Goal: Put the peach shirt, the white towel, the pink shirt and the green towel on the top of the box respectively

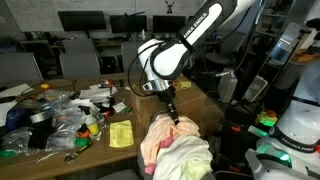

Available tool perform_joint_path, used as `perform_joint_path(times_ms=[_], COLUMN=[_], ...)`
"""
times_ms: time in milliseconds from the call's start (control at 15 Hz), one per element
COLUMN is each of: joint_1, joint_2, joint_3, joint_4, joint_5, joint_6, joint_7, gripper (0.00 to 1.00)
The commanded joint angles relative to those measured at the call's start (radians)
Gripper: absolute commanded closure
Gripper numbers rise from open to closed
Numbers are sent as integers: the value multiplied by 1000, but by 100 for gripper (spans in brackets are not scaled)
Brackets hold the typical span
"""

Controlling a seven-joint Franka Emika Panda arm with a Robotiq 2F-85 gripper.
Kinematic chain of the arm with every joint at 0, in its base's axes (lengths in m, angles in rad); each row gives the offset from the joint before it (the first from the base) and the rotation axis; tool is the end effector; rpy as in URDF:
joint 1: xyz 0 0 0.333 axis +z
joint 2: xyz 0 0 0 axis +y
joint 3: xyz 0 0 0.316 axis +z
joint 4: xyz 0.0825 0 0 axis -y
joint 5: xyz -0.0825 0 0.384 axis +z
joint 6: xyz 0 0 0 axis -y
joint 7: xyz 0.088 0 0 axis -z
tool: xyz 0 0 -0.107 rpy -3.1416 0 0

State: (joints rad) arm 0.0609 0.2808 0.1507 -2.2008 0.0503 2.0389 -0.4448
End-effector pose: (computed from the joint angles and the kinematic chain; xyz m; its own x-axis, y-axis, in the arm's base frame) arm 0.4895 0.1095 0.2284 0.7292 0.5857 -0.3539 0.5302 -0.8105 -0.2490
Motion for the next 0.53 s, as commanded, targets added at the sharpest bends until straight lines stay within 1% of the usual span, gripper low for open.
perform_joint_path(times_ms=[0,67,133,467], joint_1=[16,21,27,37], joint_2=[-9,-23,-43,-150], joint_3=[1,-1,-3,-9], joint_4=[-2,-14,-33,-124], joint_5=[-24,-39,-60,-144], joint_6=[43,64,98,239], joint_7=[44,59,81,170], gripper=[95,99,100,98])
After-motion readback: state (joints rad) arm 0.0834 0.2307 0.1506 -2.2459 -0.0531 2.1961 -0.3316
